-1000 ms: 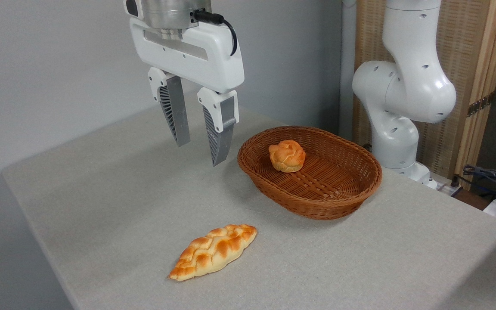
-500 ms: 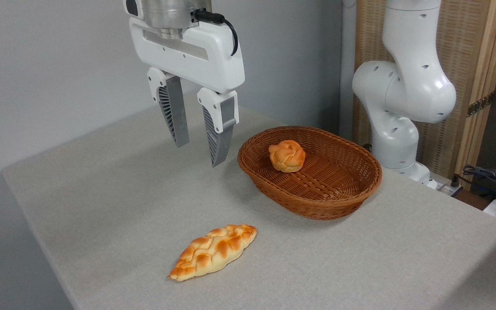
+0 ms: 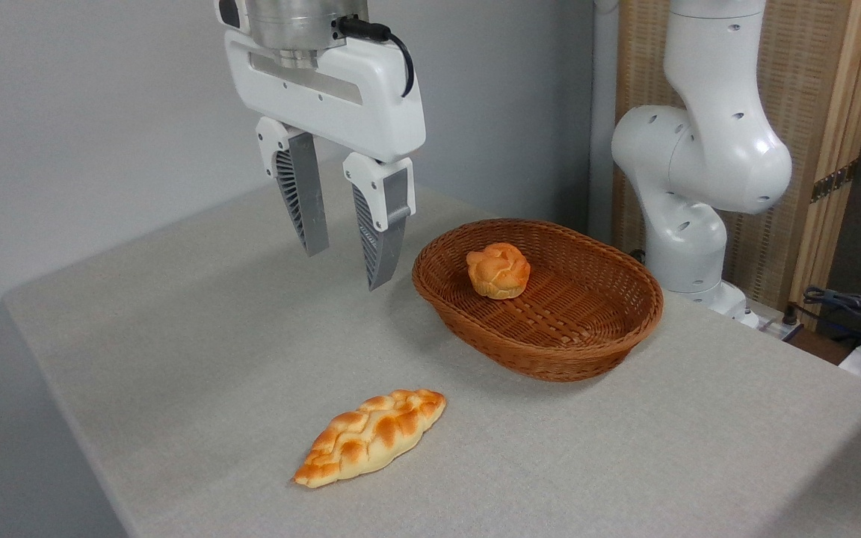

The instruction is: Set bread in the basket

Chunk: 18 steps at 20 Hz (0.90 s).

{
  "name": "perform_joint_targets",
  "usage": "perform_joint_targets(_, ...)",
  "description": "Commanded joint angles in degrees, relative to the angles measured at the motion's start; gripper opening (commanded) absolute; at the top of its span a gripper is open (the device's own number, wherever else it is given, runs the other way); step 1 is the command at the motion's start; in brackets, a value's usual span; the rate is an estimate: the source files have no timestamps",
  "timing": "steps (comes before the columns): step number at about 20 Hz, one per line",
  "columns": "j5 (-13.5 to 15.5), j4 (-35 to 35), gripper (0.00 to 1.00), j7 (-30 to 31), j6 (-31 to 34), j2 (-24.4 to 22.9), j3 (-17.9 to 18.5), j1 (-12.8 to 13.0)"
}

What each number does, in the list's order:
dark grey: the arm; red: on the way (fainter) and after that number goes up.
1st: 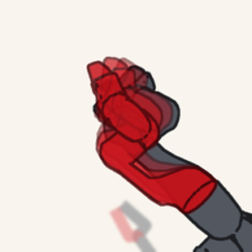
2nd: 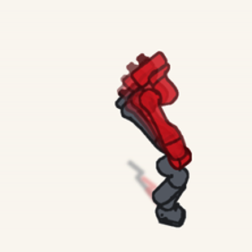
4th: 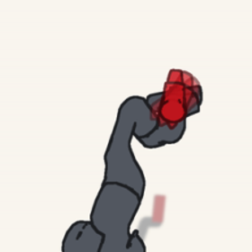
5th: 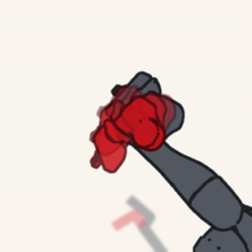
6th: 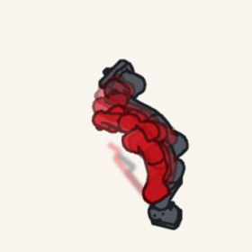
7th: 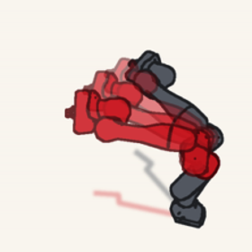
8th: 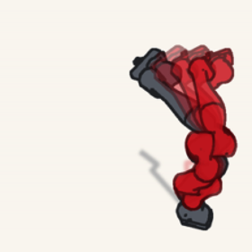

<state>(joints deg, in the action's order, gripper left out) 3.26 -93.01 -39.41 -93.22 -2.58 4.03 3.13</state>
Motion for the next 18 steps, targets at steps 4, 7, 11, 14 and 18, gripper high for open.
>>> perform_joint_targets(4, -0.3, 0.5, 1.0, -0.1, -0.2, 0.2, 1.2, 0.4)
perform_joint_targets(7, -1.9, 0.5, 1.0, -0.1, -0.2, 0.2, 2.2, 0.3)
perform_joint_targets(11, -2.1, 0.5, 1.0, -0.1, -0.6, 0.9, 2.4, 0.3)
perform_joint_targets(14, -2.1, 0.5, 1.0, 0.0, -0.6, 0.9, 2.5, 0.3)
perform_joint_targets(18, -2.1, 0.4, 1.0, 0.0, -0.1, 0.9, 2.6, 0.3)
